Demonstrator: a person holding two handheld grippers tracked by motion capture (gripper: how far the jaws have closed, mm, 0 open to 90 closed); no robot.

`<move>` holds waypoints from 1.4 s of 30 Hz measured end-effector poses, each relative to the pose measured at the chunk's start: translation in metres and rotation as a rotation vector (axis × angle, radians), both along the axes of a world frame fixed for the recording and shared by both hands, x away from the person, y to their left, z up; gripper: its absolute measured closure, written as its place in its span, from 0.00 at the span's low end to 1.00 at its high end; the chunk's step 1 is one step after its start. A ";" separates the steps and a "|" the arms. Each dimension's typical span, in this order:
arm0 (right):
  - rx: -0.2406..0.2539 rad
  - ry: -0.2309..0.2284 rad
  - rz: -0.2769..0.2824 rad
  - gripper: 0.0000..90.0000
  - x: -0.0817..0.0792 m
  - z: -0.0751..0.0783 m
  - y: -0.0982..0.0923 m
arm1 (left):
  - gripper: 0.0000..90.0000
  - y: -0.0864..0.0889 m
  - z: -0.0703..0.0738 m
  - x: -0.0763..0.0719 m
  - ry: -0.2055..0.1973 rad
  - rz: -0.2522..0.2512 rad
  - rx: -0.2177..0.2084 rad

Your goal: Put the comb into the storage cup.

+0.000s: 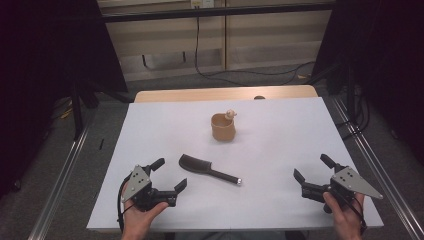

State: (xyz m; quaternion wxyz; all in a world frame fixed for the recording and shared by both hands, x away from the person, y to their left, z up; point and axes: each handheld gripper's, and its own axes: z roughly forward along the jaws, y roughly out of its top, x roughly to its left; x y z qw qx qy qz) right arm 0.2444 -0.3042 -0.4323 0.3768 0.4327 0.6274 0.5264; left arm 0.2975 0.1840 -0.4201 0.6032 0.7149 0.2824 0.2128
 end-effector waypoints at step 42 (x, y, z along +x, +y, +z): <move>0.036 0.011 0.021 0.01 -0.001 -0.001 -0.001 | 0.32 -0.039 0.002 0.041 -0.016 -0.046 -0.028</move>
